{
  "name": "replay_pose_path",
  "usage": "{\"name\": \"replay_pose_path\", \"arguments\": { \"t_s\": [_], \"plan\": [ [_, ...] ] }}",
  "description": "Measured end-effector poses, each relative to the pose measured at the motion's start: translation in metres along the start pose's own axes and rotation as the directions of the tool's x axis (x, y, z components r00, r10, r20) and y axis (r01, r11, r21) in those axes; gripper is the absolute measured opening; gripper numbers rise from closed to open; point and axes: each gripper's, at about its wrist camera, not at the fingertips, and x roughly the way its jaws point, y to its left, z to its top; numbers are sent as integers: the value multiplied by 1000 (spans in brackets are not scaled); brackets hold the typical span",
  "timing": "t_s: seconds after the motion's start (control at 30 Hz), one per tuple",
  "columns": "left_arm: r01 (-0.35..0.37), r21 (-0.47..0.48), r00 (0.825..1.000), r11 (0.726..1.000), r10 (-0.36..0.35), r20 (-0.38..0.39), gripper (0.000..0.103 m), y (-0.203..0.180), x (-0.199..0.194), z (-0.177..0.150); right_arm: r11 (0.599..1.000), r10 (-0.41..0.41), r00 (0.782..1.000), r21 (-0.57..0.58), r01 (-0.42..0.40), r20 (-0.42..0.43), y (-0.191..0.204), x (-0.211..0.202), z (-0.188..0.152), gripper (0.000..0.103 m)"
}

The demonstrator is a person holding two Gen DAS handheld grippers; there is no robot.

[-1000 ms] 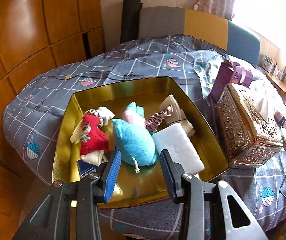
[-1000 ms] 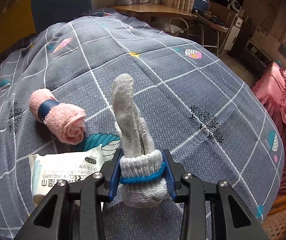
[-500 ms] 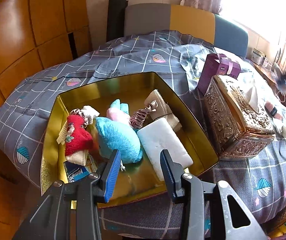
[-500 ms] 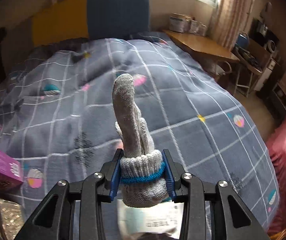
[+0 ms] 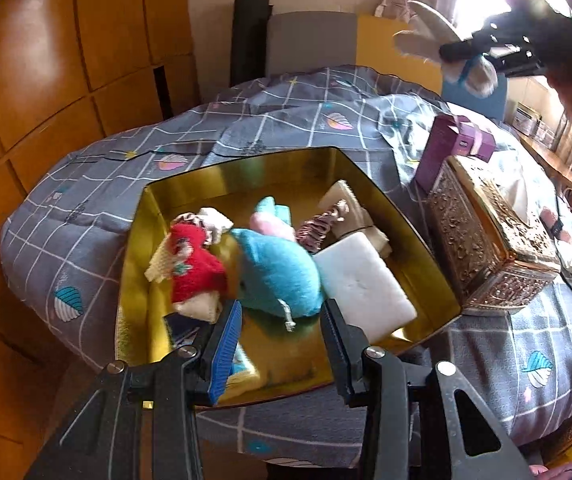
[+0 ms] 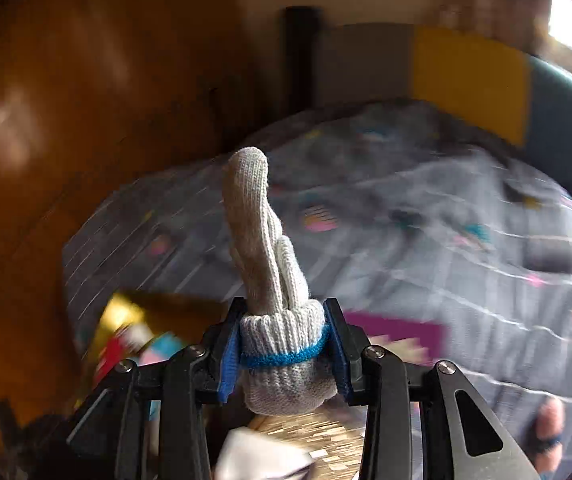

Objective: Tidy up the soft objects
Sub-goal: 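Lower the white knit glove into the gold tray and open the right tool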

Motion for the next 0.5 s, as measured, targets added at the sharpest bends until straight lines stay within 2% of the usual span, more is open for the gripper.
{"name": "replay_pose_path", "arguments": {
  "t_s": [0.07, 0.13, 0.27, 0.37, 0.5],
  "plan": [
    [-7, -9, 1000, 1000, 7, 5, 41, 4, 0, 0, 994, 78, 995, -71, -82, -54, 36, 11, -19, 38],
    [-12, -17, 1000, 1000, 12, 7, 41, 7, 0, -1, 984, 121, 985, -116, -135, -121, 65, 25, -40, 39],
    [-15, -30, 1000, 999, 14, -1, 41, 10, 2, -3, 975, 178, 953, -90, -205, -246, 99, 58, -74, 39],
    [-13, -40, 1000, 999, 13, -3, 41, 12, 2, -5, 979, 152, 938, -85, -187, -312, 118, 85, -89, 39],
    [-19, -44, 1000, 999, 19, -4, 41, 13, 3, -7, 989, 93, 949, -80, -122, -302, 132, 110, -97, 39]
  ]
}}
